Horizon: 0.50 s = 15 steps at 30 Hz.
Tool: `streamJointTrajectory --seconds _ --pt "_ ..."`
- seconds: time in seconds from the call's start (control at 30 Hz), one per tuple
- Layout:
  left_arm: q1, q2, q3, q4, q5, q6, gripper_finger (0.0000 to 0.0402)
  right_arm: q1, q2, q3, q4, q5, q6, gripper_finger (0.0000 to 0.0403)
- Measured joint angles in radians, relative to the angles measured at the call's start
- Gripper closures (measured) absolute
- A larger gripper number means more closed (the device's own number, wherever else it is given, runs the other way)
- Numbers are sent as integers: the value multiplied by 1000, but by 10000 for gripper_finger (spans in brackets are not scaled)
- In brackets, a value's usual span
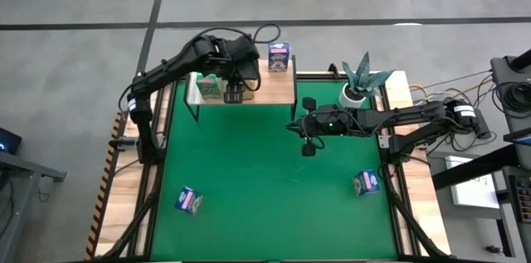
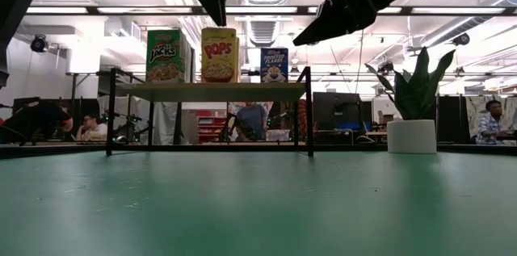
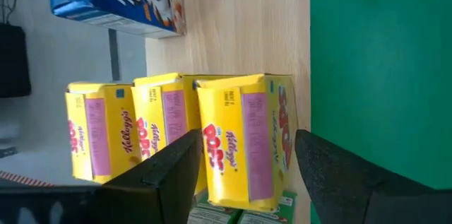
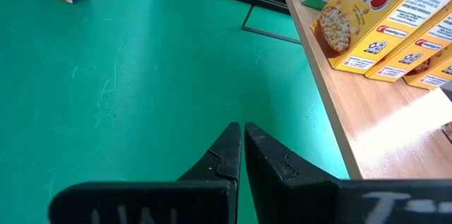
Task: Stack cereal on shelf
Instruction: Put the yellow cereal box on the shelf aligned with the other yellow cereal boxes
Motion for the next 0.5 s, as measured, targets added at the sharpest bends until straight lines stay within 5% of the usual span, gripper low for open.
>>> streamJointTrajectory --seconds 0.27,0.5 --pt "-55 -7 52 -52 2 -66 201 0 0 0 -2 0 0 394" --pt "-119 -52 42 -89 -117 -129 281 0 0 0 -5 0 8 394"
